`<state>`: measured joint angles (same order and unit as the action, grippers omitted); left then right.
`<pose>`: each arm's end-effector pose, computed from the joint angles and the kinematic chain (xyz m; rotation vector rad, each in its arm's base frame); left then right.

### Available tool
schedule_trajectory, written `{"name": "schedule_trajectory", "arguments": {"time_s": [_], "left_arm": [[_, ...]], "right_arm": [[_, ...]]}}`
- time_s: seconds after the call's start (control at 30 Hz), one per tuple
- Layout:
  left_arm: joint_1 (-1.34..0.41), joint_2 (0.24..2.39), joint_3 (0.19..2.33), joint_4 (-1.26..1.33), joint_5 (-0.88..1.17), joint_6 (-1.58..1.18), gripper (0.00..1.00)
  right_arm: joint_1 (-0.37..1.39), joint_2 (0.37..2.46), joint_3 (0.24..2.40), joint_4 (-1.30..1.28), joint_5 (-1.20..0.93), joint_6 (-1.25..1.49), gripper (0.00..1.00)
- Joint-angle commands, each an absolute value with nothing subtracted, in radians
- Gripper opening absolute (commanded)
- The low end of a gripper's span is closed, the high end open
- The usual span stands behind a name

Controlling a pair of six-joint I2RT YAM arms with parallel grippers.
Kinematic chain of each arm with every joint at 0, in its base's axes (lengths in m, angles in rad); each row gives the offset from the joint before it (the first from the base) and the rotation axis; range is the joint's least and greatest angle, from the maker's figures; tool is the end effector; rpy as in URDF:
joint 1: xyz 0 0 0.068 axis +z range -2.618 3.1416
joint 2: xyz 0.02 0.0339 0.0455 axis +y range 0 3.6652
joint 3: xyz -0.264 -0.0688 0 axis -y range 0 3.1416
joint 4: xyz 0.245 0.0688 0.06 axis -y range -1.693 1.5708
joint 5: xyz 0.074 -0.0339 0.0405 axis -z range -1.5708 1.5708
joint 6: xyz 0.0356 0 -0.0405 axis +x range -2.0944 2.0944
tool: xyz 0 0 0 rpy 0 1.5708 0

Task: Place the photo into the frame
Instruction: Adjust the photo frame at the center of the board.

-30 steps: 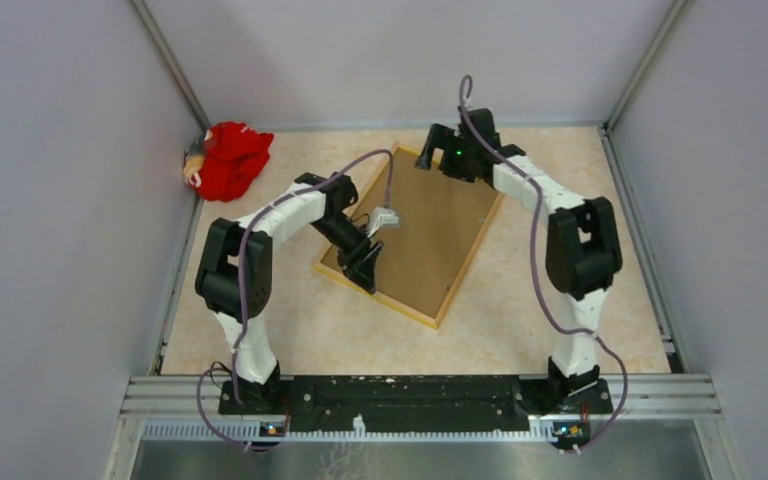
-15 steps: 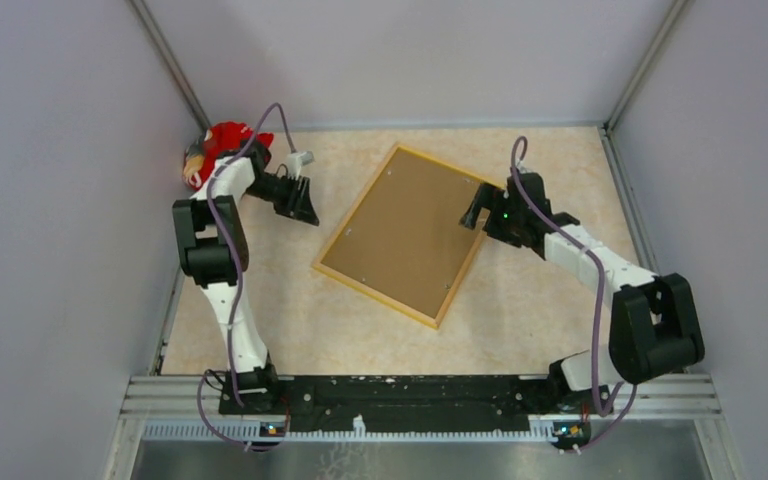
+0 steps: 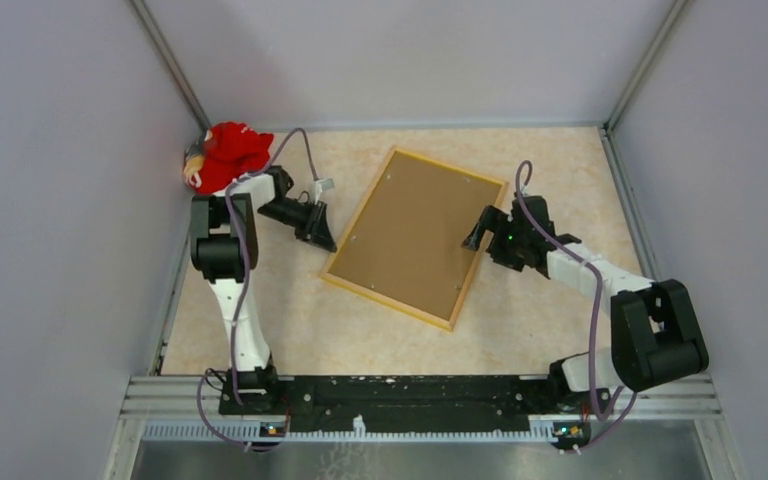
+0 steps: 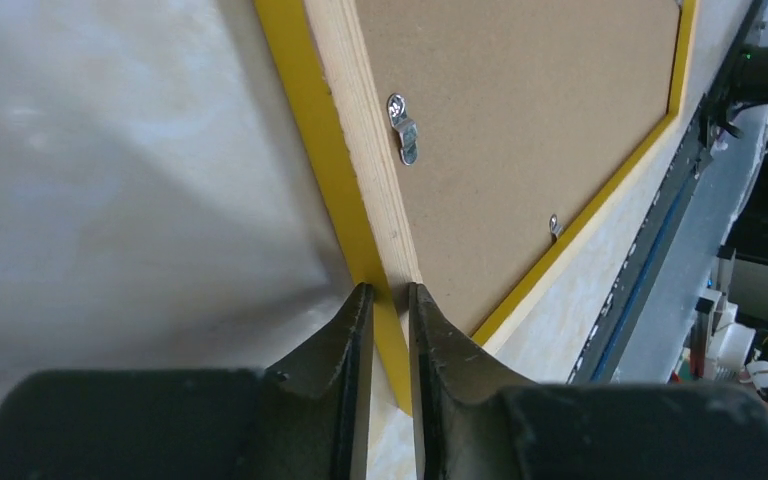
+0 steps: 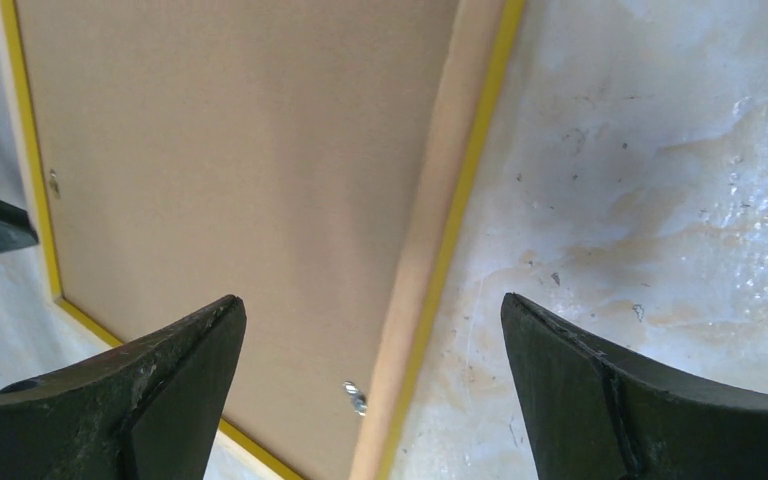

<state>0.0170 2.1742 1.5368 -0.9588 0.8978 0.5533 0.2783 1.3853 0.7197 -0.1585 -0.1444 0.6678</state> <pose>0.4004 -0.0210 0.1371 0.6854 2.5557 -1.2325 0.2633 0.0805 0.1887 0.4099 2.4403 0.6007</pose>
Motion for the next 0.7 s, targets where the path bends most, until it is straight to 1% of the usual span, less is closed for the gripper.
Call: {"name": "schedule_trajectory", "arguments": {"time_s": [0.0, 0.17, 0.23, 0.3, 0.37, 0.47, 0.53, 0.67], "left_arm": [[-0.044, 2.094, 1.429, -0.961, 0.906, 0.606, 0.22], [-0.104, 1.990, 1.272, -0.955, 0.921, 0.636, 0.21], [-0.136, 1.944, 1.195, -0.949, 0.922, 0.639, 0.22], [-0.150, 1.911, 1.161, -0.947, 0.931, 0.632, 0.24], [-0.146, 1.893, 1.171, -0.949, 0.929, 0.616, 0.26], [-0.121, 1.884, 1.224, -0.924, 0.937, 0.546, 0.36], [-0.117, 1.894, 1.262, -0.886, 0.938, 0.488, 0.41], [-0.118, 1.971, 1.348, -0.840, 0.975, 0.412, 0.47]], "right_arm": [[0.268, 1.371, 0.723, -0.097, -0.179, 0.680, 0.99], [0.270, 1.348, 0.728, -0.123, -0.189, 0.661, 0.99], [0.275, 1.319, 0.729, -0.133, -0.182, 0.657, 0.99], [0.292, 1.292, 0.733, -0.134, -0.179, 0.659, 0.99], [0.329, 1.282, 0.747, -0.128, -0.185, 0.667, 0.99], [0.412, 1.303, 0.767, -0.074, -0.206, 0.692, 0.98], [0.468, 1.341, 0.772, 0.002, -0.245, 0.731, 0.96], [0.600, 1.465, 0.803, 0.134, -0.250, 0.783, 0.91]]}}
